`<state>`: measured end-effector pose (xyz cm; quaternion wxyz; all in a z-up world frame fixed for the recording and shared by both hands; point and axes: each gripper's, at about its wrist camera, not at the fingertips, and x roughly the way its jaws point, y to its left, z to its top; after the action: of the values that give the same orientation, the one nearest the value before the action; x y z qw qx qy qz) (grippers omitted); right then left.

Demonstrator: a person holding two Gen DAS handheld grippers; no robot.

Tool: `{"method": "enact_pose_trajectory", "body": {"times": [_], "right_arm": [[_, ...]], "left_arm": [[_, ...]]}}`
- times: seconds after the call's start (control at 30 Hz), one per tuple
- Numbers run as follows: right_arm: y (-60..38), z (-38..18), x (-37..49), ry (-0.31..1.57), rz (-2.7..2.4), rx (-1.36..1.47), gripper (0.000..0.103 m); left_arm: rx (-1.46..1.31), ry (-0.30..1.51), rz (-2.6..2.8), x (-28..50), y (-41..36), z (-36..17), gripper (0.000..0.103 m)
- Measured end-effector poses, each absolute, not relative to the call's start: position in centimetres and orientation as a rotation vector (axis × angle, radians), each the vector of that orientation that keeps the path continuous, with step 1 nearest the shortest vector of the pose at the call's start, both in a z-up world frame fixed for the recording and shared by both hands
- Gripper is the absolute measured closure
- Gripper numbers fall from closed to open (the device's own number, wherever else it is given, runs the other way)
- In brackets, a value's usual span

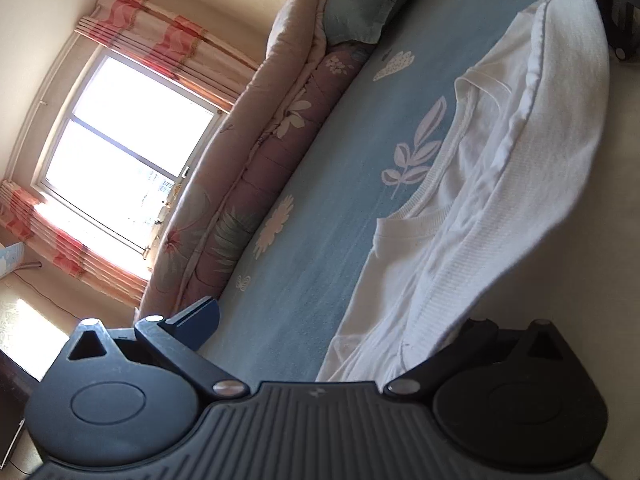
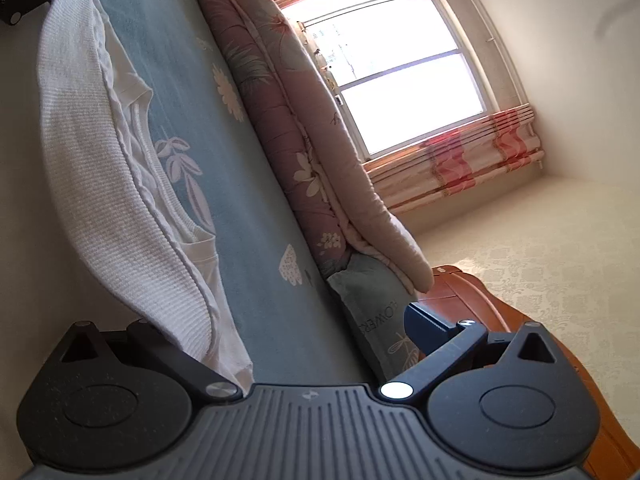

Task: Fold clothes
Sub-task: 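Lift the hem with both grippers and fold it over toward the collar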

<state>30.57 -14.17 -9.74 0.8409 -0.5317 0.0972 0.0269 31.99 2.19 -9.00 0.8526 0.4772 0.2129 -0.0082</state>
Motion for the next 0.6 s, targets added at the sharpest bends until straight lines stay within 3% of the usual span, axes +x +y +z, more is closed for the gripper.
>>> {"method": "enact_pose_trajectory", "body": {"times": [0.6], "right_arm": [[-18.8, -7.3, 25.0, 0.451, 0.38, -0.871, 0.0]], "left_arm": [[0.8, 0.582, -0.217, 25.1, 6.6, -7.1, 0.001]]}}
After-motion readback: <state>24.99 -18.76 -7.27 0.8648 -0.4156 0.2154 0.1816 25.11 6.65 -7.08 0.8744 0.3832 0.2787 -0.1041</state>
